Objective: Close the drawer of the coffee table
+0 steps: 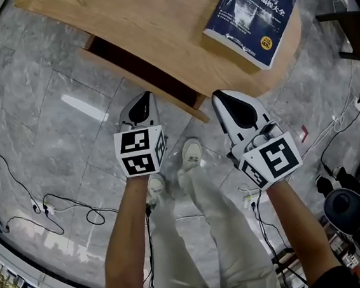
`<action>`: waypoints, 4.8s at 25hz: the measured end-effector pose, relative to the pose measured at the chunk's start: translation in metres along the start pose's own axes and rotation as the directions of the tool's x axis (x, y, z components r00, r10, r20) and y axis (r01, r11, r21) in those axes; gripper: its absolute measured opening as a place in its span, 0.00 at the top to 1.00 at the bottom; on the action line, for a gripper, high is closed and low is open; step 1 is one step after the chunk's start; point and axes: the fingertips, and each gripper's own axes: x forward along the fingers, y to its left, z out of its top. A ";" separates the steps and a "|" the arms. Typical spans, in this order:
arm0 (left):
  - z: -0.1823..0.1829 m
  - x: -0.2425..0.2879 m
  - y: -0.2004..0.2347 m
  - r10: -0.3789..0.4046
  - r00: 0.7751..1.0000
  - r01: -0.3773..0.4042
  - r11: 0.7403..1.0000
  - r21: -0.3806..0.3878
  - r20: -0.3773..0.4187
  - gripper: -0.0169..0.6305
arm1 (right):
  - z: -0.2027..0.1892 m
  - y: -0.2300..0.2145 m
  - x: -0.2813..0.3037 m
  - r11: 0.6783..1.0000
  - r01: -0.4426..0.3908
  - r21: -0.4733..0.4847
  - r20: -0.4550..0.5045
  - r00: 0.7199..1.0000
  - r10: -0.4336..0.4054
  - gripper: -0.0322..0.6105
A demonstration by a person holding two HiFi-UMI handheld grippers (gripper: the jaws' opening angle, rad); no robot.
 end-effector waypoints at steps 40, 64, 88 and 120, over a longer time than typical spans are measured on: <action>0.036 0.052 -0.015 0.013 1.000 -0.011 0.993 0.117 -0.016 0.98 | -0.017 -0.030 -0.007 0.999 0.043 0.000 -0.027 0.999 -0.043 0.92; 0.052 -0.032 -0.038 -0.030 0.999 0.026 0.991 0.133 0.028 0.98 | 0.032 0.002 -0.030 0.999 0.054 -0.004 0.035 0.998 -0.054 0.92; 0.184 -0.197 -0.089 -0.075 0.986 0.061 0.993 0.103 0.146 0.98 | 0.158 0.031 -0.119 0.991 0.127 0.033 0.108 0.986 -0.129 0.92; 0.257 -0.416 -0.169 -0.288 0.893 0.191 0.938 0.289 0.345 0.98 | 0.272 0.156 -0.242 0.978 0.202 -0.041 0.277 0.943 -0.183 0.92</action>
